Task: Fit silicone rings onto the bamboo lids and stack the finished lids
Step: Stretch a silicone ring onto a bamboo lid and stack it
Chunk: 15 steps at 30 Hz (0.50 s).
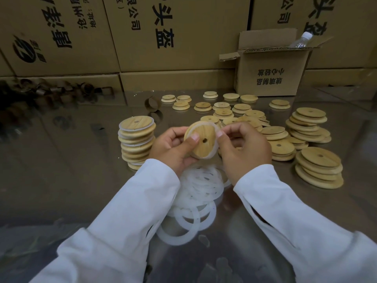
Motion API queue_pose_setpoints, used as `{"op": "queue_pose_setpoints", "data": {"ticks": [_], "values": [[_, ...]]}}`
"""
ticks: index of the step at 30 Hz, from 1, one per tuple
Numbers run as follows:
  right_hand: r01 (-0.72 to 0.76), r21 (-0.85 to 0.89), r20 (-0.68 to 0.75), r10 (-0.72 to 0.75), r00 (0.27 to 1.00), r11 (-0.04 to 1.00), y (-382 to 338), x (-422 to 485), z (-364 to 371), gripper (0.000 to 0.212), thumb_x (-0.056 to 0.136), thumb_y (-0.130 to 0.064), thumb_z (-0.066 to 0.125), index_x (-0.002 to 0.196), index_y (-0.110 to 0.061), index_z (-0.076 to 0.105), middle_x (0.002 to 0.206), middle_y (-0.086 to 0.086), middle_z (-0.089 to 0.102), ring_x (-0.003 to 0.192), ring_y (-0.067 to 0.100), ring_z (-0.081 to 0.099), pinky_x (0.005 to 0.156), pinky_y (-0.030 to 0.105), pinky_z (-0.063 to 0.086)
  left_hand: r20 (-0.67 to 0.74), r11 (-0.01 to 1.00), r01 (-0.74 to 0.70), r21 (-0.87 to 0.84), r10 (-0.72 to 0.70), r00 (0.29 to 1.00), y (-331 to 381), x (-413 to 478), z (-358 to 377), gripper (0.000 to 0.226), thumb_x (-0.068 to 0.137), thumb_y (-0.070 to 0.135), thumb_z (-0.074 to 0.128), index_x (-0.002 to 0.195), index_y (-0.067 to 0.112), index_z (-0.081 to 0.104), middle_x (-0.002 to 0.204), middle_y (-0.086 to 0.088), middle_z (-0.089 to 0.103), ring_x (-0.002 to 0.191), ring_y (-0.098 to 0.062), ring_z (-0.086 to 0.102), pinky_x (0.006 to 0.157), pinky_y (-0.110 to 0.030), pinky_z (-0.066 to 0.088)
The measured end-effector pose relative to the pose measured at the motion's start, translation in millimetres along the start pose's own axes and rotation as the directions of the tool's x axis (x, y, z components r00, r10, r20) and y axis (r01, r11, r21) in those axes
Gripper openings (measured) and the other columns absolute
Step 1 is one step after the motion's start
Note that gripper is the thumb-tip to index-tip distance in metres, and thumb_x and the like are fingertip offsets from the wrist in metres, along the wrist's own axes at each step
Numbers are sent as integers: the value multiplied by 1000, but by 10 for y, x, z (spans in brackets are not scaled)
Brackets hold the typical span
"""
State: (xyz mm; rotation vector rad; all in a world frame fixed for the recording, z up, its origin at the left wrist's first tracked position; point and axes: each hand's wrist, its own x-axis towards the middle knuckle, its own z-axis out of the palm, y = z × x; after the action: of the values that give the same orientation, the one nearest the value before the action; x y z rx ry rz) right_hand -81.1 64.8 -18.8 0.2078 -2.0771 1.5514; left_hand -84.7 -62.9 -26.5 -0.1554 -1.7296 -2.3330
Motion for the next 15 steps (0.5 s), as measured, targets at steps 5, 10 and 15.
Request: {"op": "queue_pose_setpoints", "data": {"ticks": [5,10,15], "values": [[-48,-63,7,48,999,997,48,32,-28,21,85,-22,61,68,-30,53,72,-20,55,70,-6,51,58,3,35,36,998,34,53,-36,999,-19,-7,18,17,83,-5,56,93,8,60,81,-7,69,70,-16,68,71,-32,57],[-82,-129,73,92,993,988,106,69,-41,14,89,-20,56,76,-24,55,68,-20,50,63,-4,47,53,4,30,11,985,28,169,-30,999,-25,3,18,18,84,1,60,95,16,60,88,-6,69,83,-24,66,81,-42,53],[-86,-130,110,101,989,988,86,78,-30,18,90,-19,55,73,-25,53,69,-17,51,64,-1,48,53,3,32,16,971,3,237,-7,1000,-12,-13,10,12,87,10,58,88,18,66,83,-6,70,81,-23,66,79,-40,55]]}}
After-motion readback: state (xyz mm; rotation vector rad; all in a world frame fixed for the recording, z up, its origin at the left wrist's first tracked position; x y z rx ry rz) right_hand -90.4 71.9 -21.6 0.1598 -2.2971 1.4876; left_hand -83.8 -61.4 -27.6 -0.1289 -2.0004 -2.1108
